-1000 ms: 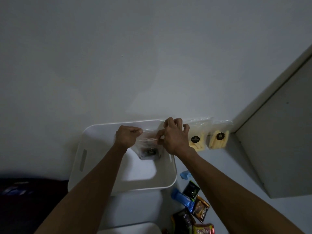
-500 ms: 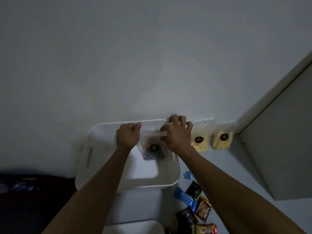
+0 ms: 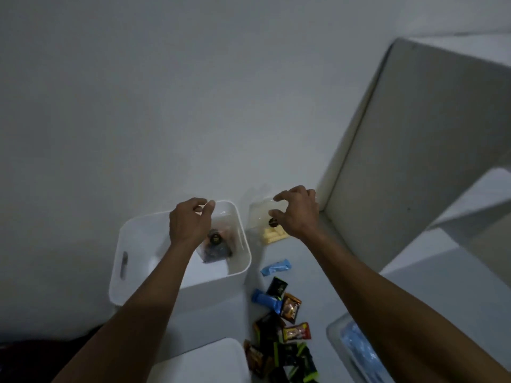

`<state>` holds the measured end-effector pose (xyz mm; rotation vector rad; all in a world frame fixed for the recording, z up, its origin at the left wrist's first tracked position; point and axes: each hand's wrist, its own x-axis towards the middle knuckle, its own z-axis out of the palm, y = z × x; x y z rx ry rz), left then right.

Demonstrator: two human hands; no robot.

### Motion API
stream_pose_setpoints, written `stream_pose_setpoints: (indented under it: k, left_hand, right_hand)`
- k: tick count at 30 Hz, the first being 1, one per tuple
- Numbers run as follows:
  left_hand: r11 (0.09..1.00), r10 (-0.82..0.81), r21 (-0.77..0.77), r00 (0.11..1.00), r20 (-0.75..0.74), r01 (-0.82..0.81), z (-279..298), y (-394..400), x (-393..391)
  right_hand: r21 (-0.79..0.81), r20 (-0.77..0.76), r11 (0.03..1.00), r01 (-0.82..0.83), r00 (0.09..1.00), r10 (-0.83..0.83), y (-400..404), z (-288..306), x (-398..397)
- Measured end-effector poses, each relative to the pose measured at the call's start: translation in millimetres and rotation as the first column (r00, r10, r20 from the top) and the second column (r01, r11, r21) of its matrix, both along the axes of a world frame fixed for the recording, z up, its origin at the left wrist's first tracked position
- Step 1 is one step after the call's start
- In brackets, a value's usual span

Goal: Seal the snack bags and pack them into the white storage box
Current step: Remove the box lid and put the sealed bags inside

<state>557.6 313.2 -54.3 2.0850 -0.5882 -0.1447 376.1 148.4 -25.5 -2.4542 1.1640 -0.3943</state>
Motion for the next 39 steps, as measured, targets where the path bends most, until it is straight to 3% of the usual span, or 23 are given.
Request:
stream_pose_setpoints:
  k: [8,14,22,28,34,39]
  left_hand:
    - [0.973,-0.205,0.135,0.97,0.129,0.188,-16,-79,-75]
    - [0.964,-0.042,0.264,0.996,0.082,0.019,-63,-148,-73]
    - [0.962,0.217,0.187,0.973,-0.073,-0.2,-121,-191,-60]
    - [0.957,0.286,0.004,0.945,-0.16,-0.289,-130,-208,-60]
    - [0.957,0.287,-0.016,0.952,-0.106,-0.291,-132,-212,-56]
    - [0.965,0.261,0.009,0.964,-0.056,-0.261,-132,-211,-55]
  right_hand:
    - [-0.002,-0.008,0.993,0.12,0.993,-0.12,-82,-13,-60]
    - [0.063,-0.079,0.995,0.075,0.994,-0.07,-166,-59,-46]
    - [0.24,-0.05,0.968,0.08,0.996,-0.07,-234,-127,-17]
    - [0.41,0.126,0.904,0.119,0.975,-0.185,-246,-152,-12]
    - [0.462,0.123,0.882,0.092,0.978,-0.167,-253,-157,-6]
    - [0.576,0.185,0.803,0.152,0.933,-0.309,-246,-168,-2]
